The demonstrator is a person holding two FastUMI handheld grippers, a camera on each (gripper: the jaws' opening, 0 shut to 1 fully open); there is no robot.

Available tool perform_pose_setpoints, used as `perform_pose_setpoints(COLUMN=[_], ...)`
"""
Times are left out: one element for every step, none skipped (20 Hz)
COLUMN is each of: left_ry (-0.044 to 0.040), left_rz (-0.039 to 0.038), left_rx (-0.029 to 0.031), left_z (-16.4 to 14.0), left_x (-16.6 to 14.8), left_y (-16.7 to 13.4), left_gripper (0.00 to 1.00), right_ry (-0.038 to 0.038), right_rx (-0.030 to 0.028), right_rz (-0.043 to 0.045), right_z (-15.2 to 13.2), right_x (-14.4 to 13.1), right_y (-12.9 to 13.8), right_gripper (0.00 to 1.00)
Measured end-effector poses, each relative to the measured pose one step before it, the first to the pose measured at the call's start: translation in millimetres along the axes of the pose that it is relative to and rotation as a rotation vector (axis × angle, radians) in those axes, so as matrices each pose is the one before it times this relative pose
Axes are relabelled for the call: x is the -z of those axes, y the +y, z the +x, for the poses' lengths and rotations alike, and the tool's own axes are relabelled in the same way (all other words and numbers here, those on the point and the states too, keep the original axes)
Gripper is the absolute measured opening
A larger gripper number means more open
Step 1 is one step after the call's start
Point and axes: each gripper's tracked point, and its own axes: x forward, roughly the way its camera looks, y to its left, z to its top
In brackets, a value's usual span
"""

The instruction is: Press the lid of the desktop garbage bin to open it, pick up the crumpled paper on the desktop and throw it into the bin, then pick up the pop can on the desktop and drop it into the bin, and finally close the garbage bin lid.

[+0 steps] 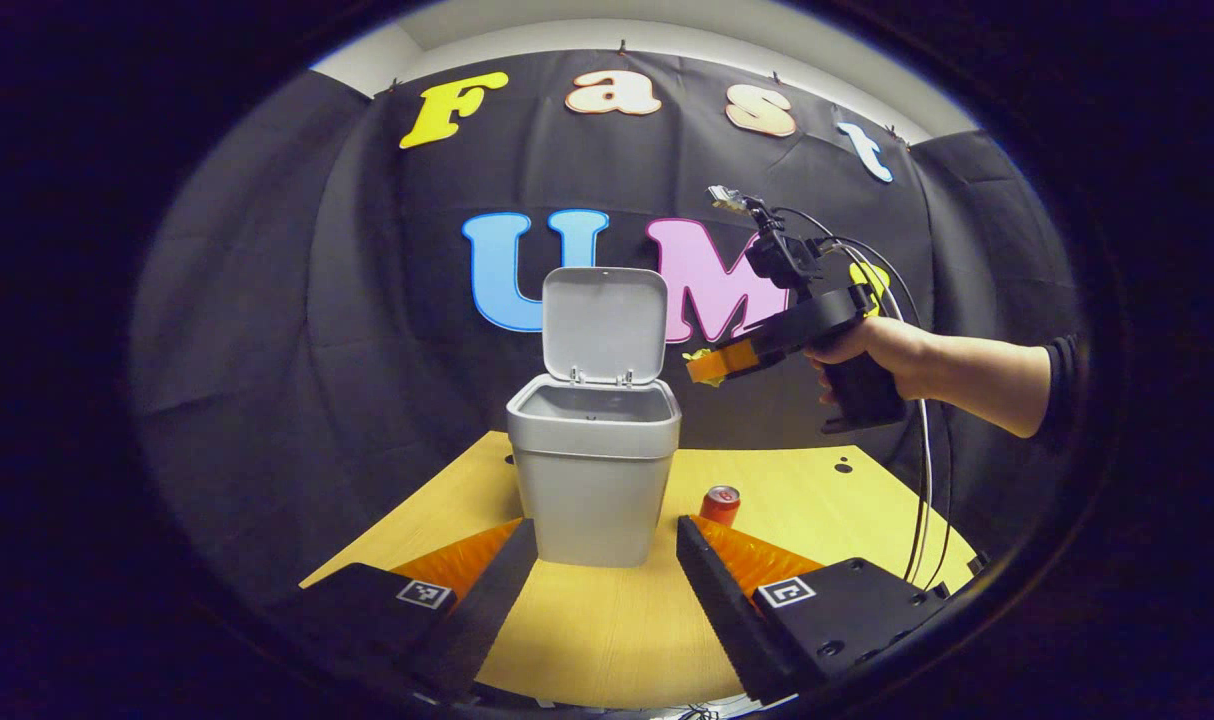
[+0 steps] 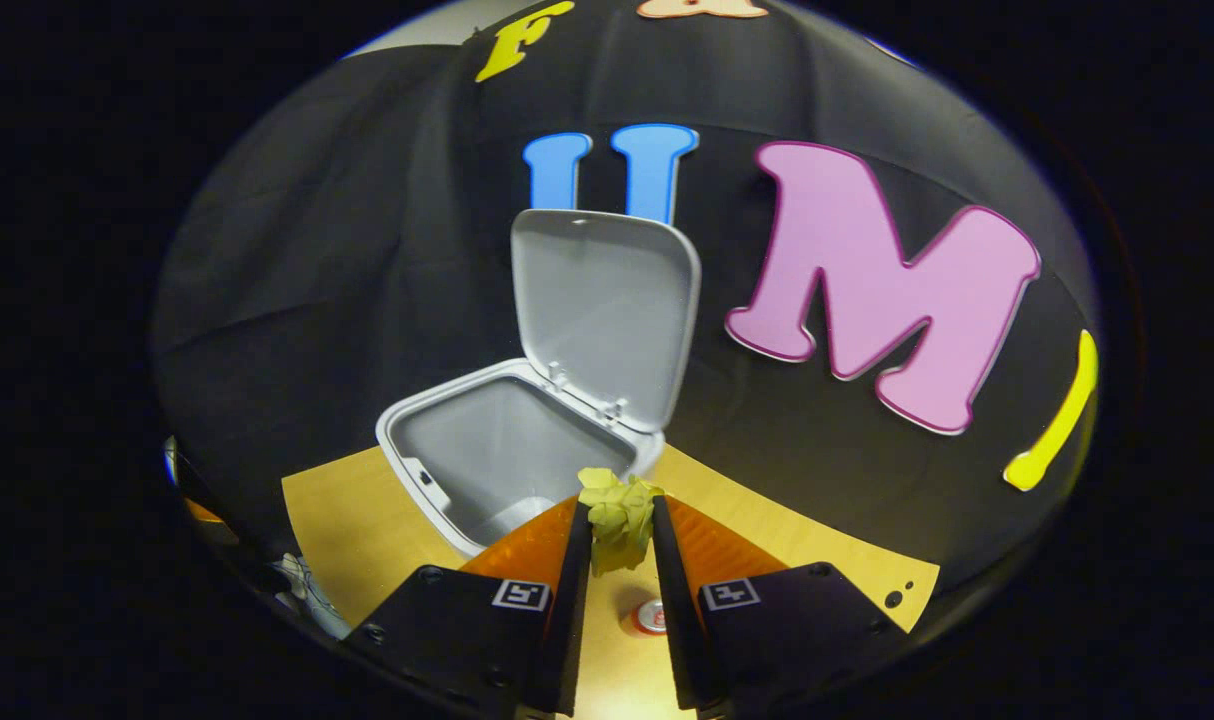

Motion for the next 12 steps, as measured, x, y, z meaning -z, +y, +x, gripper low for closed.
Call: perform_pose_setpoints(left_ry=[-0.00181,0.00046,0.00211,0.00087,0.00135,0.00217,0.00276,0.00490,0.00585,0.00827,0.00725,0.00875], left_rz=[-0.01358,-0.01294,-0.00913,-0.00387,-0.00113,-0.00092,-0.00323,-0.00495,-0.00526,-0.00512,-0.00390,-0.00150], left_rx=[-0.01772,-0.01309,-0.00859,-0.01318,-0.01402,-0.01317,-0.01143,-0.01150,-0.01039,-0.00311,0.00231,0.00811], left_z=[-4.48,-3.74,-2.51,-3.85,-2.94,-1.60,-1.86,-0.95,-0.57,-0.10,0.02,0.72], left_x=[1.49,1.27,0.61,2.43,1.48,1.32,2.72,1.78,2.52,3.37,3.87,4.11], left_y=[6.24,5.35,4.75,5.90,6.99,6.08,6.42,5.61,4.04,1.97,0.05,-1.65], left_gripper=[0.95,0.95,0.95,0.95,0.95,0.94,0.94,0.95,0.94,0.94,0.92,0.95], right_ry=[0.00619,0.00774,0.00797,0.00580,0.00512,0.00262,0.00260,0.00414,0.00248,0.00114,-0.00650,-0.00179], right_rx=[-0.02536,-0.01956,-0.01010,-0.00405,-0.00078,-0.00231,-0.00109,0.00505,0.00024,0.00101,0.00891,0.00757], right_rz=[0.00557,-0.00021,-0.00893,-0.01860,-0.01909,-0.01166,0.00106,0.00743,0.00857,0.00711,-0.00086,-0.00541], right_z=[12.97,10.52,11.28,11.60,8.87,5.57,1.09,2.79,4.79,2.45,1.09,-1.37], right_x=[-1.89,-1.70,-2.02,-2.22,1.44,-0.28,0.93,1.66,1.61,0.59,0.62,0.41], right_y=[19.24,13.89,9.81,10.81,3.84,4.50,2.63,-1.48,-0.45,0.30,-1.09,-2.53], right_gripper=[0.40,0.40,0.40,0.54,0.54,0.41,0.54,0.42,0.44,0.51,0.55,0.78])
